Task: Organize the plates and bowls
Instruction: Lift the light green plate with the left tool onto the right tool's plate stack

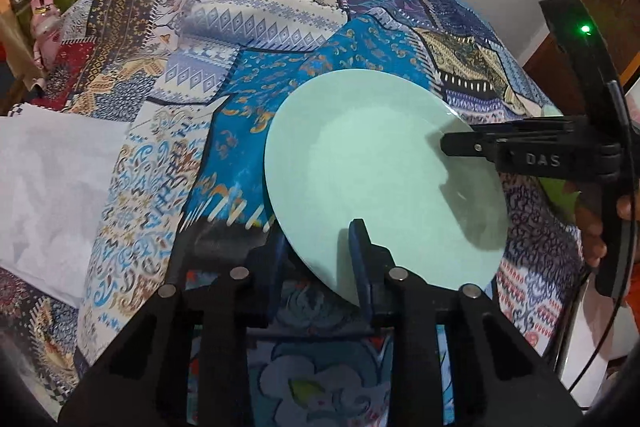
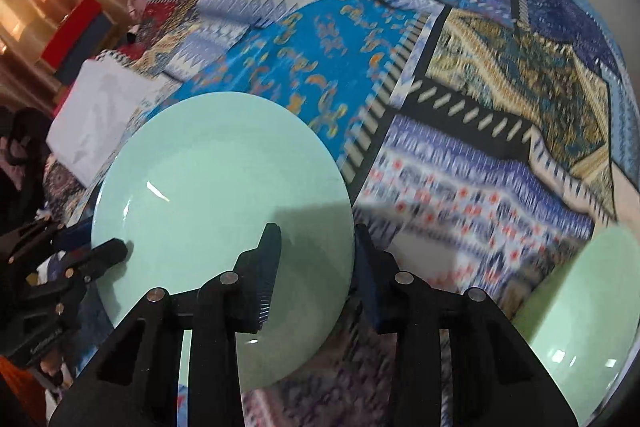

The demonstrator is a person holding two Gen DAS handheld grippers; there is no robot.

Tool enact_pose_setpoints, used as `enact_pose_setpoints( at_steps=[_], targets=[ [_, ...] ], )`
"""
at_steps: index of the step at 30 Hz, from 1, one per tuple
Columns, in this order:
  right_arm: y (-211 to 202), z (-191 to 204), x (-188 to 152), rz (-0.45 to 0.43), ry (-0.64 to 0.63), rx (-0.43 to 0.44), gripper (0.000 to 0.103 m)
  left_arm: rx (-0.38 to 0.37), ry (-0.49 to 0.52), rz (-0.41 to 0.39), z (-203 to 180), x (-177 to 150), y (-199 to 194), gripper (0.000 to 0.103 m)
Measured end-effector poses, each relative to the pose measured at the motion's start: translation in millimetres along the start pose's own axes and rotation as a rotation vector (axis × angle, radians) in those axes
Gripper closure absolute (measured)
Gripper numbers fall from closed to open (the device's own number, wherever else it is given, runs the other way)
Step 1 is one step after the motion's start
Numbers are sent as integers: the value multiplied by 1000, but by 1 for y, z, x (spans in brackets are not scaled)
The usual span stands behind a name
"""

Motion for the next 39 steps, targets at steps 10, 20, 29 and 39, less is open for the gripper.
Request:
enact_pose_setpoints(
  at_steps=[10,20,29,39],
  targets=[
    [-21,18,-50,37,-69,105,72,-9,6,59,-3,-48,-30,73],
    [-6,17,-36,48,-24,144,72,-72,-72,65,9,-62,-39,73],
    [-17,28,-49,4,-58,115,72,-55,-48,29,2,-64,-38,73],
    [-59,21,-65,-104,-52,73,72,-49,-24,0,-21,-74,-57,73]
  ],
)
Point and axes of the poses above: each gripper's, at about its wrist camera, not at the fingertips, and y roughly the way its jaws point, z to its left, x to its top, the point moved 2 cm from there along y, roughly the way its jaws point, and after that the axes turned 13 degrees about -x, right-handed, at the moved point
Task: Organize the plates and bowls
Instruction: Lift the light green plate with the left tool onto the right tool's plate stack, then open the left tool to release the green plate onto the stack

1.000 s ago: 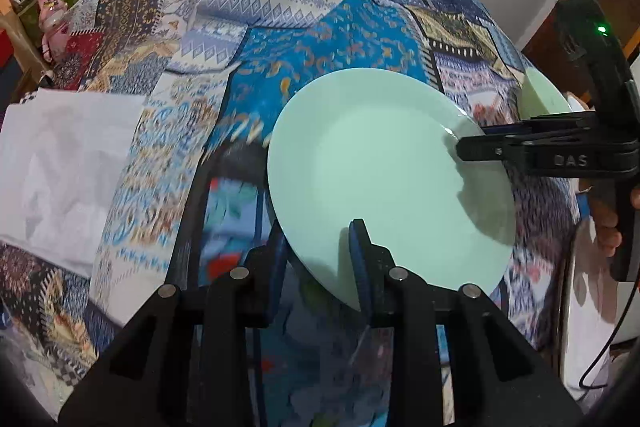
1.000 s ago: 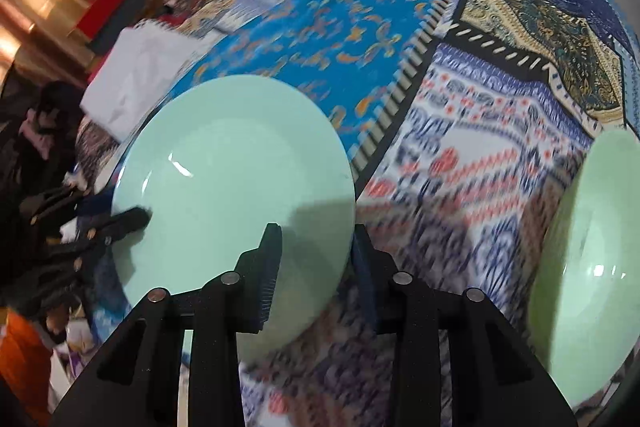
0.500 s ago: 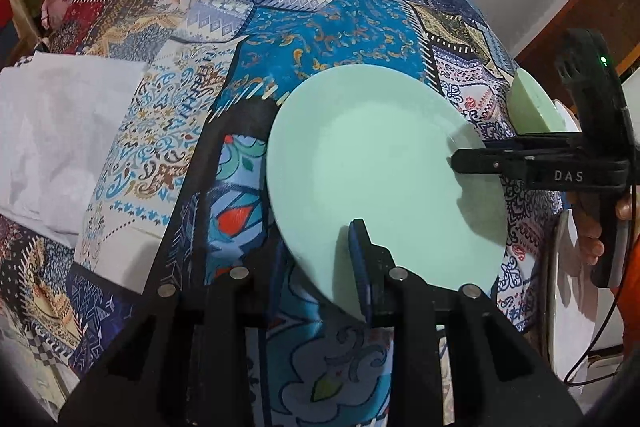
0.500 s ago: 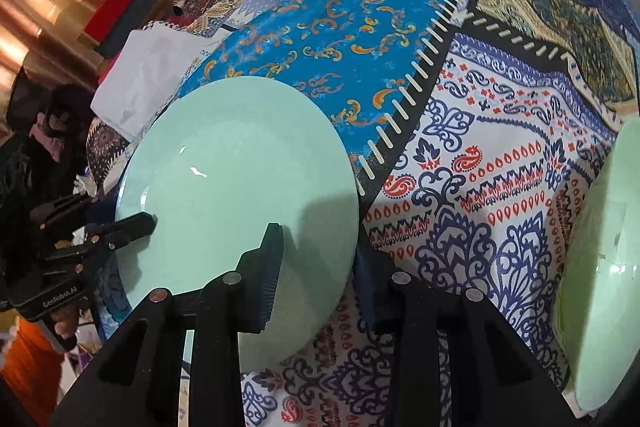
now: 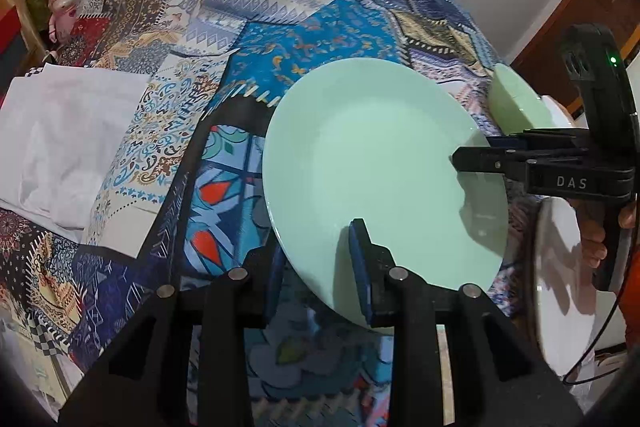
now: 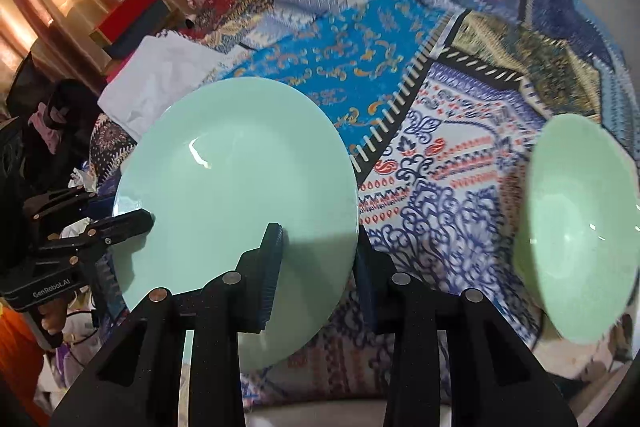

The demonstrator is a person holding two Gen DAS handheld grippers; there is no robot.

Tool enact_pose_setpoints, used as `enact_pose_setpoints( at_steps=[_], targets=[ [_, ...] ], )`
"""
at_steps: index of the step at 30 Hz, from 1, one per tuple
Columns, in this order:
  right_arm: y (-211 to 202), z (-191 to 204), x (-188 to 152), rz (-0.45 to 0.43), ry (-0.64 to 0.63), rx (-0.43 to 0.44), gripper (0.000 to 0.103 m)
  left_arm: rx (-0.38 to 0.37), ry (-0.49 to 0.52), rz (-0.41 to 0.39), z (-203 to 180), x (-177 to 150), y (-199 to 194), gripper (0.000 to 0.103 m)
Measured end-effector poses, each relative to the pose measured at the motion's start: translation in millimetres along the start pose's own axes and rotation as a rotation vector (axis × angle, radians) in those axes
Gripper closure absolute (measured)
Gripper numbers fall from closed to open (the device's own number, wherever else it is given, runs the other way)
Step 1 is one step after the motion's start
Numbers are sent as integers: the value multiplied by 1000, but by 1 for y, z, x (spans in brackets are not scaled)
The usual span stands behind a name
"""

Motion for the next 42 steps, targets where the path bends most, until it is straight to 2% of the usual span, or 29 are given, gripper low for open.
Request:
enact_pose_setpoints(
  at_steps=[12,20,34,42],
  targets=[
    [-65,-14,-33,-116,50,-21,72,-18,69,-77,-57,-1,-46,72],
    [-90,-28,-64,-141,88,-21,72,-26,117,-100,-98,-11,-64,72],
    [-112,-53,-121,-165,201,3,72,-67,133,-73,-144,-40,-58,72],
    [-116,-61,-148,-160,234,-1,72,-60,163,-43,-169,-54,-48,72]
  ],
)
Point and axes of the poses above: each gripper's, at about its wrist camera, not at the fingertips, and y roughly the way its jaws point, z to its left, x to its top, the point moved 2 cm from there along y, roughly the way its jaws point, and after that the axes turned 13 degrees about -x, right-handed, at the moved point
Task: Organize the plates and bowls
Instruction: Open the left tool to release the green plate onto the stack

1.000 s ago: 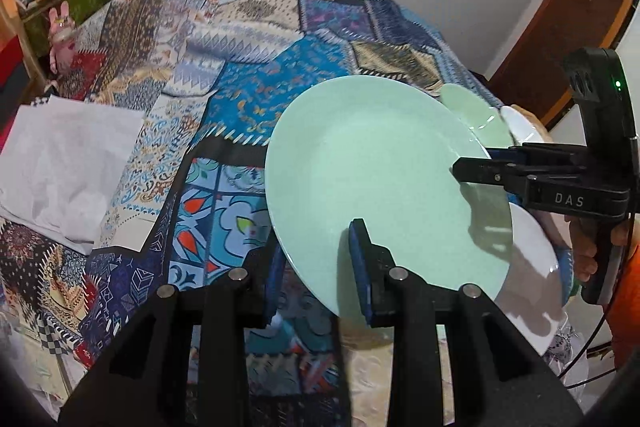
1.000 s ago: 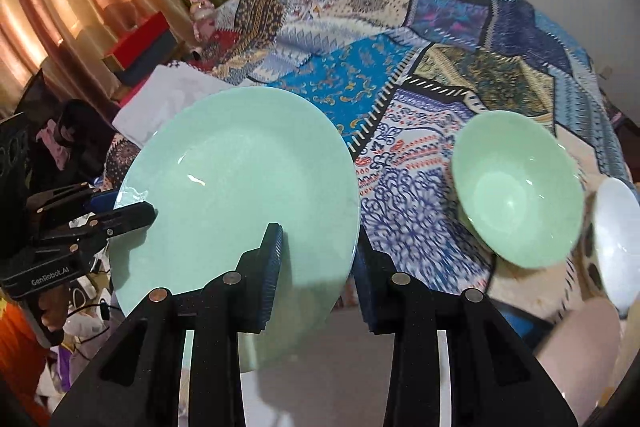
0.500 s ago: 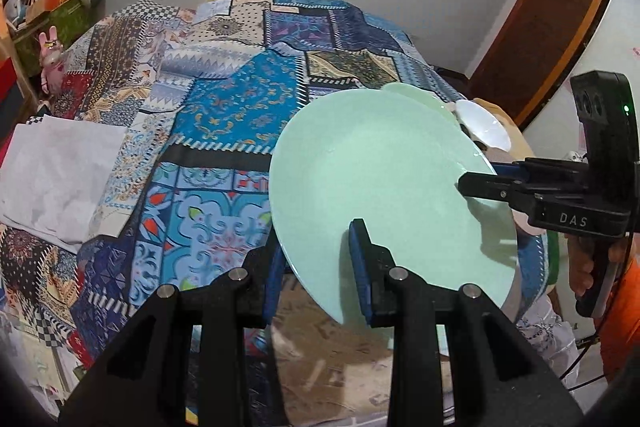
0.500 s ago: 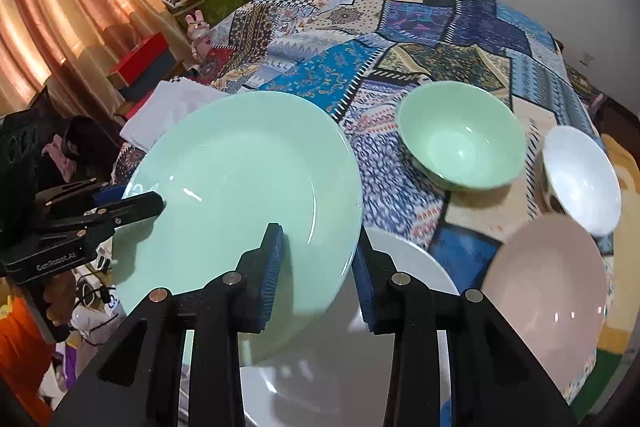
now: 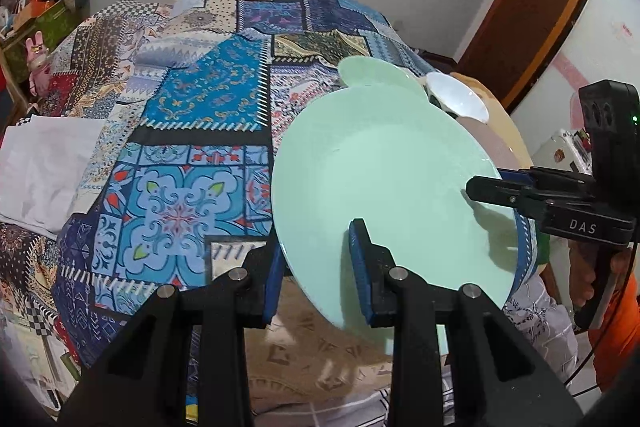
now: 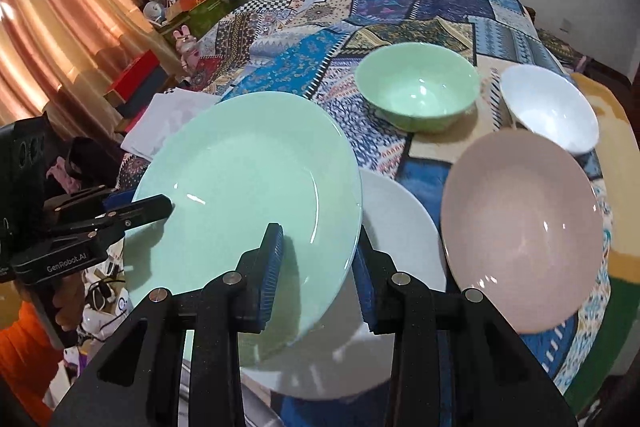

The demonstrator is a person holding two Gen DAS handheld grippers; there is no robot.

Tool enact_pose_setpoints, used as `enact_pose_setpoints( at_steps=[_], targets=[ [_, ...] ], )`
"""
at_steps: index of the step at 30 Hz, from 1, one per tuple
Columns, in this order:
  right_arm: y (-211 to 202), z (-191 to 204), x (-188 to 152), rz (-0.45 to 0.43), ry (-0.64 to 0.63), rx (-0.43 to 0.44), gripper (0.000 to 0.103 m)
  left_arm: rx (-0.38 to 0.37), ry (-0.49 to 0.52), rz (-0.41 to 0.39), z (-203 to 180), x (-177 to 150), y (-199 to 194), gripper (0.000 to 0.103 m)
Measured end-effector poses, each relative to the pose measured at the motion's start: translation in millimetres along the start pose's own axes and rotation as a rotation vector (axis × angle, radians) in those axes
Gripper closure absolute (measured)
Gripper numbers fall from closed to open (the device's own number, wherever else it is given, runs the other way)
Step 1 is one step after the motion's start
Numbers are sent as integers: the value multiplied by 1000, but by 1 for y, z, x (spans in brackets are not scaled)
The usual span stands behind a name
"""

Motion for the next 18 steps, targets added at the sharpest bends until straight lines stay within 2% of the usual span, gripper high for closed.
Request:
enact_pose_setpoints(
  at_steps=[18],
  targets=[
    [13,-30,-41,37,128,7,72,-20,9,115,-18,-21,42,72]
  ],
)
Point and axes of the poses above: each gripper's, at about its wrist camera, not at the fingertips, and y roughly the way its jaws point, z to its left, x to its top, the point moved 2 cm from there along y, roughly the way its jaws point, and after that the axes turned 13 degrees about -x, right-handed, at the moved point
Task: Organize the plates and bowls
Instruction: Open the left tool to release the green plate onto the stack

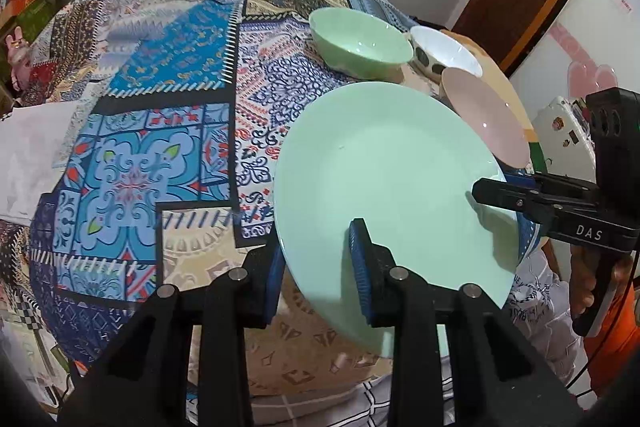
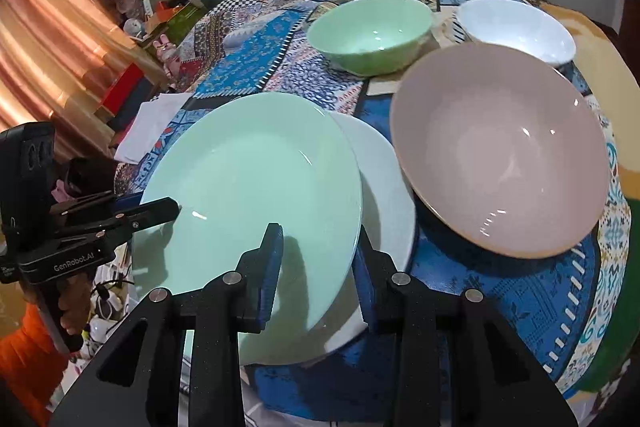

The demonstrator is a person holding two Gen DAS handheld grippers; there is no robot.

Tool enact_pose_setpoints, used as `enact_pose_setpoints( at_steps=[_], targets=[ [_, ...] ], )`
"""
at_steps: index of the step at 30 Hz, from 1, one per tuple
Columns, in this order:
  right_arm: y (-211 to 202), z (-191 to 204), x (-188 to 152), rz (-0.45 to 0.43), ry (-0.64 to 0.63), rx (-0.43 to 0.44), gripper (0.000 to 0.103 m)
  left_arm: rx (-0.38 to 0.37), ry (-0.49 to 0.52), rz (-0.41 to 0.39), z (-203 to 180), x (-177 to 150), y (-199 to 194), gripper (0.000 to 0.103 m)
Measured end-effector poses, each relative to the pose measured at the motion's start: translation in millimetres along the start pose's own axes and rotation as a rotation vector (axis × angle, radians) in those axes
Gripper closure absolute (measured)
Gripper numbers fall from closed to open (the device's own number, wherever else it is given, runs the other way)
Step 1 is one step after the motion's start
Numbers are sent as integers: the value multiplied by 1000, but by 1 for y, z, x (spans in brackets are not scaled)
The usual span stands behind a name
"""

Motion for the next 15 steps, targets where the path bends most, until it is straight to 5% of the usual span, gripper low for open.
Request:
enact_pose_setpoints(
  at_steps=[15],
  targets=[
    [4,-10,-5,-33,59,8,71,43,27,45,-2,10,27,70]
  ],
)
Point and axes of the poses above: each gripper's, at about its wrist camera, not at the fingertips, and y roughly the way its jaws point, z to its left, x to its top, the point moved 2 cm from there along y, roughly the way its jaws point, and after that the axes turned 13 degrees about -x, right-handed, at the moved point
